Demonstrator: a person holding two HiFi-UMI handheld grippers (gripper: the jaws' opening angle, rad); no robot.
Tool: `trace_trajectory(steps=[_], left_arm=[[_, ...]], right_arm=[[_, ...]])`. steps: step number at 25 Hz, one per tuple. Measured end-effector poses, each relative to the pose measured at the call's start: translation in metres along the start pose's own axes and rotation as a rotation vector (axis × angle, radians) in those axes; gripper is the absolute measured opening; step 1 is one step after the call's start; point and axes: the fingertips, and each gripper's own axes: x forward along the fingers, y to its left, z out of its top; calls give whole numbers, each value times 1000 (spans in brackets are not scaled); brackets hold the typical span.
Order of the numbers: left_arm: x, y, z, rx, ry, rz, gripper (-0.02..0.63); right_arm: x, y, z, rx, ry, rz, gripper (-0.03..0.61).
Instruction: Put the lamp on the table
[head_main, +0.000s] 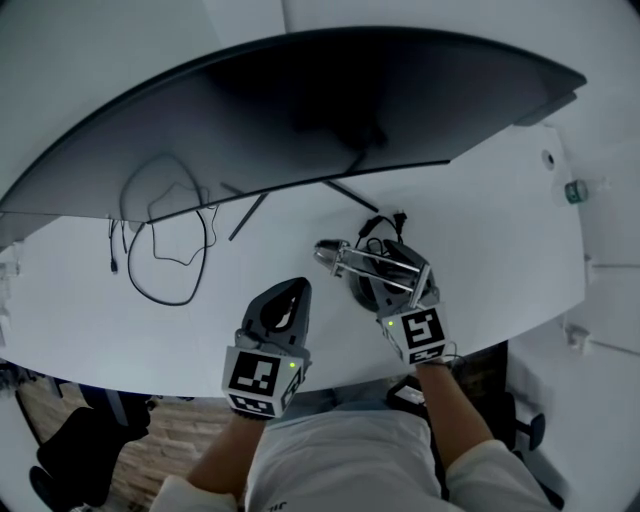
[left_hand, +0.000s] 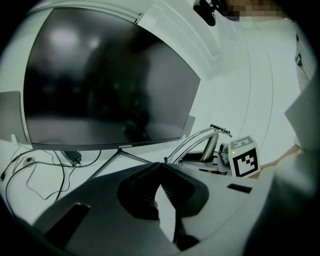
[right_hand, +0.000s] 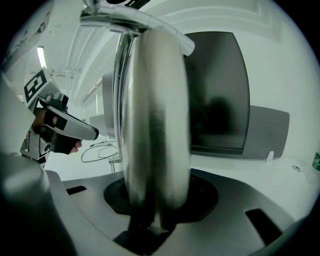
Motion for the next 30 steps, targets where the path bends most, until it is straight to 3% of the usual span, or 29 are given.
trace_trajectory(steps=[21,30], left_arm=[[-10,-13,-5,21,-3,-20,3],[-14,-18,-5,23,-13,-29,3]], right_arm=[[-12,-6,-18,27,36,-108,159],[-24,-2,-5,12,4,-123,160]])
